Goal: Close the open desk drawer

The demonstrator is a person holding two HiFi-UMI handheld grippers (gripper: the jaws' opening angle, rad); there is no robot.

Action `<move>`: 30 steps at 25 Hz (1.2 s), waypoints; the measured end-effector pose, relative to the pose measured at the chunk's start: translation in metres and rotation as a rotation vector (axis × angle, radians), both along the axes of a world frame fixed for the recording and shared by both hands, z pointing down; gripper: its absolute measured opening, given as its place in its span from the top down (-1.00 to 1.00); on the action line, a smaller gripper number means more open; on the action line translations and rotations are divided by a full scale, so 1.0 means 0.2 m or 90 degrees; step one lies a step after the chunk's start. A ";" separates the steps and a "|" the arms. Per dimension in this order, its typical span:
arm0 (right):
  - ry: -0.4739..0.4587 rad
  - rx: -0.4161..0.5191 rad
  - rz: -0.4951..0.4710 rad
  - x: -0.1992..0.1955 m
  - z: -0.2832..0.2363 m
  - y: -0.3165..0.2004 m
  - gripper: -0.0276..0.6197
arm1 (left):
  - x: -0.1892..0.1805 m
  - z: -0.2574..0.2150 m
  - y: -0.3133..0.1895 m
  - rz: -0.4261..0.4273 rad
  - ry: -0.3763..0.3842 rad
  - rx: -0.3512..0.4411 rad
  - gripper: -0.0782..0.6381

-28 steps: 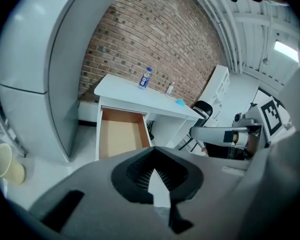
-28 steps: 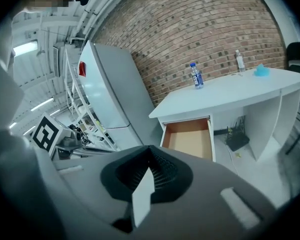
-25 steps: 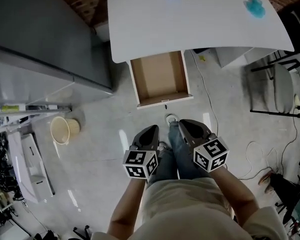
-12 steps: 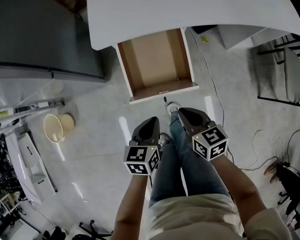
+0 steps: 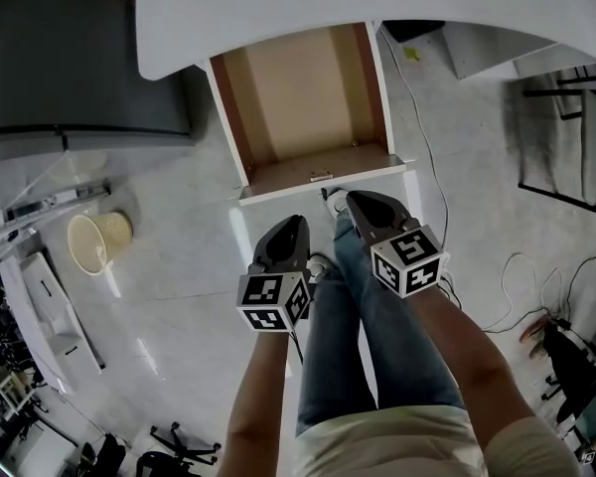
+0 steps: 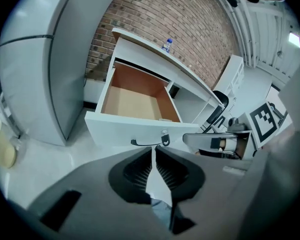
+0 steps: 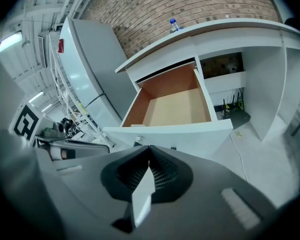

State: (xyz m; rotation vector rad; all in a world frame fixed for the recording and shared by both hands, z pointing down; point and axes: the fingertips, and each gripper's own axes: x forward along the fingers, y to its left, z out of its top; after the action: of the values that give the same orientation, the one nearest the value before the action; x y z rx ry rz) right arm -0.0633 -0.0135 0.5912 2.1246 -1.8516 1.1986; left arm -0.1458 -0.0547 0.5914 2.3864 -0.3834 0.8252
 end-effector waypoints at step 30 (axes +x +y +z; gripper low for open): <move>-0.016 -0.033 -0.020 0.09 0.41 -0.19 0.27 | 0.27 0.43 -0.21 -0.030 0.013 -0.063 -0.05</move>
State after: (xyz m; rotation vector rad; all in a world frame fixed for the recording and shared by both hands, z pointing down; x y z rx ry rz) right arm -0.0453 -0.0510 0.6725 2.0556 -1.8347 1.2579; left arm -0.0909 -0.0958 0.6782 2.2835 -0.3812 0.7802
